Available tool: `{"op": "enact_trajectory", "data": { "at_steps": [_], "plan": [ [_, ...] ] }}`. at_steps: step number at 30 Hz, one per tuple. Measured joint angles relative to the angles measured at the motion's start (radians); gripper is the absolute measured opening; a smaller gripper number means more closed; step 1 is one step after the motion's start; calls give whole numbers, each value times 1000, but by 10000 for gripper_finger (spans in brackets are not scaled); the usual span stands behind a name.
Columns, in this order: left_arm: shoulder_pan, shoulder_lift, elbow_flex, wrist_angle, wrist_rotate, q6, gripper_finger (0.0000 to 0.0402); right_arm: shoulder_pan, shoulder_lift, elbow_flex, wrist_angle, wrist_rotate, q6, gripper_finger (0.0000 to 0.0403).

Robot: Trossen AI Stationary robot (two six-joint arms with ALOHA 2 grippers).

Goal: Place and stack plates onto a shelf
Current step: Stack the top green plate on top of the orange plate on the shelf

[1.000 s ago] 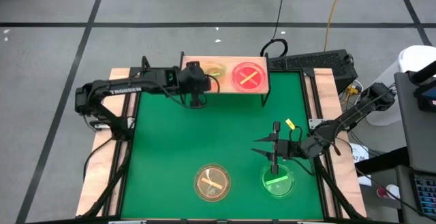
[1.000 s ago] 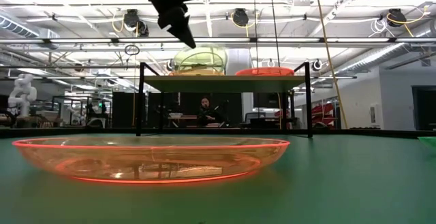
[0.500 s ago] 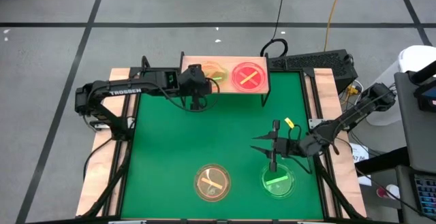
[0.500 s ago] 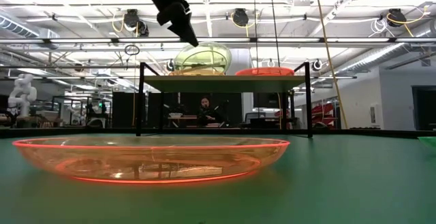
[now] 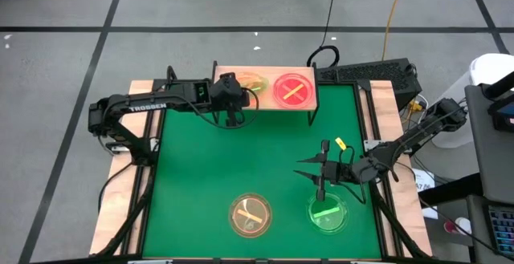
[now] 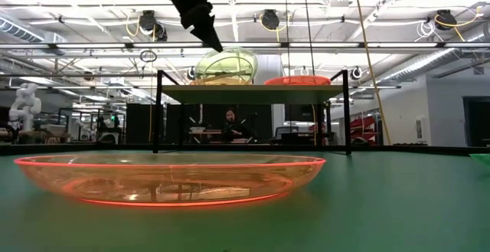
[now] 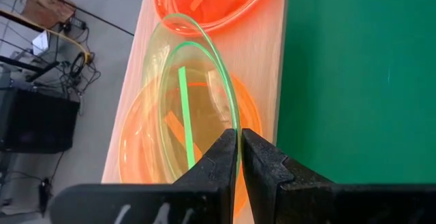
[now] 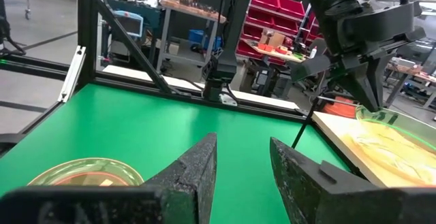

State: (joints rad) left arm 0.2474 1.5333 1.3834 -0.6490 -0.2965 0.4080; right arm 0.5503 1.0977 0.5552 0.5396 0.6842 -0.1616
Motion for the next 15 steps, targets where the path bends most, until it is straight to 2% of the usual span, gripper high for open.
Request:
{"op": "enact_trajectory", "data": {
  "at_steps": [15],
  "plan": [
    [0, 0, 0, -2, 0, -47, 27, 1, 0, 0, -49, -8, -31, 118]
  ]
}}
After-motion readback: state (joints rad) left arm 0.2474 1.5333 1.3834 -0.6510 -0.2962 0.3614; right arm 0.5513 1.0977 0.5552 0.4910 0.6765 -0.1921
